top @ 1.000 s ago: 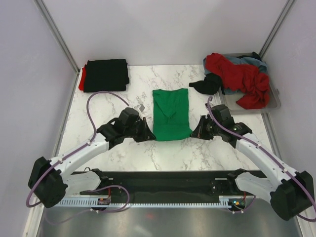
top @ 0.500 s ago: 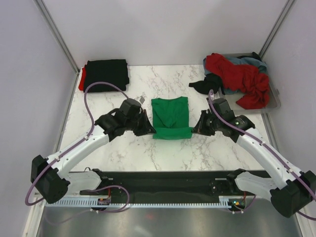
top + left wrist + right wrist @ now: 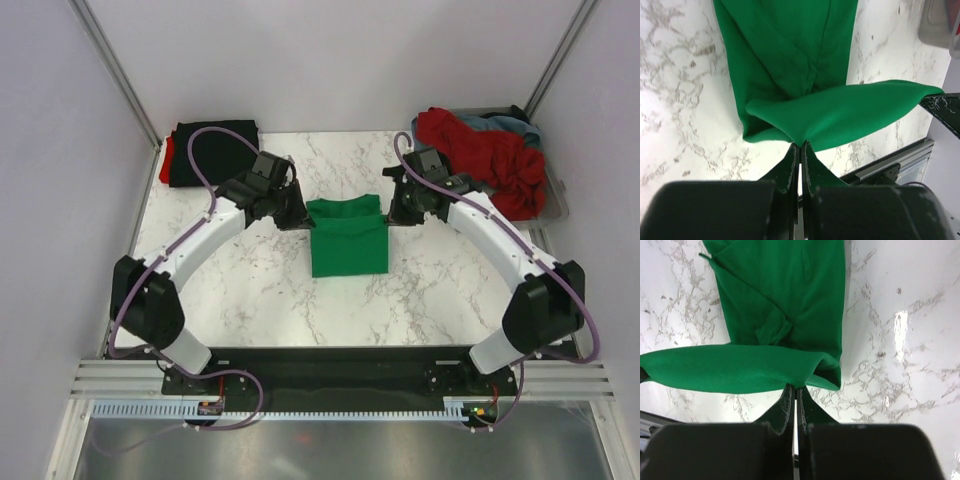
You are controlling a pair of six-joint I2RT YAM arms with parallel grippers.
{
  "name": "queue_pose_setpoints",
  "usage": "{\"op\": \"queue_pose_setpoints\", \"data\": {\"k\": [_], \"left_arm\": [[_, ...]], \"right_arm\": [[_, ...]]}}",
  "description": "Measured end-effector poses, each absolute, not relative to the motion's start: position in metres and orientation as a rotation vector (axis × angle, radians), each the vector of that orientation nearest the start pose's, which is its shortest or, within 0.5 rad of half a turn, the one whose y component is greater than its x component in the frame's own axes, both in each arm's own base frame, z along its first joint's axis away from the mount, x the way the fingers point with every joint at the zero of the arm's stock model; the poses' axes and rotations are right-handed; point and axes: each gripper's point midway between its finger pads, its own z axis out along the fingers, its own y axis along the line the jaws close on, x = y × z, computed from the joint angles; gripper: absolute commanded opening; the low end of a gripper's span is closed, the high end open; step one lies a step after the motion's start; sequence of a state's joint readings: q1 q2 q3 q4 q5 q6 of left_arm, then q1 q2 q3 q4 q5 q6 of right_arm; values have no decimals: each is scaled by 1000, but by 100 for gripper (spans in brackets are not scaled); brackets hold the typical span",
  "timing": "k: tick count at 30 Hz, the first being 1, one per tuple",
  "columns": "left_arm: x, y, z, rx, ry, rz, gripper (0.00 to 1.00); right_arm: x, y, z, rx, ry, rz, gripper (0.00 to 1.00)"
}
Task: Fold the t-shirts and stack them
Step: Fold the tshirt
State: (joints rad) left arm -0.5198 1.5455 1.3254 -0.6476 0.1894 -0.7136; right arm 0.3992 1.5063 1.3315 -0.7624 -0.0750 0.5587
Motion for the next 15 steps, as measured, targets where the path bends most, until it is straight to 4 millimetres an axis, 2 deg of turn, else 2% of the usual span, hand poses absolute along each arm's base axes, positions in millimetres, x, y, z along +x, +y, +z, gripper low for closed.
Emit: {"op": "queue_pose_setpoints", "data": {"k": [9,15], "left_arm": [[382,-253,149,-178,2623,-731,2],[412,-252,132,-193,2642,-733,2]], "right_arm": [[394,173,144,192,2610,432,0],[431,176,125,195,2624,445,0]]}}
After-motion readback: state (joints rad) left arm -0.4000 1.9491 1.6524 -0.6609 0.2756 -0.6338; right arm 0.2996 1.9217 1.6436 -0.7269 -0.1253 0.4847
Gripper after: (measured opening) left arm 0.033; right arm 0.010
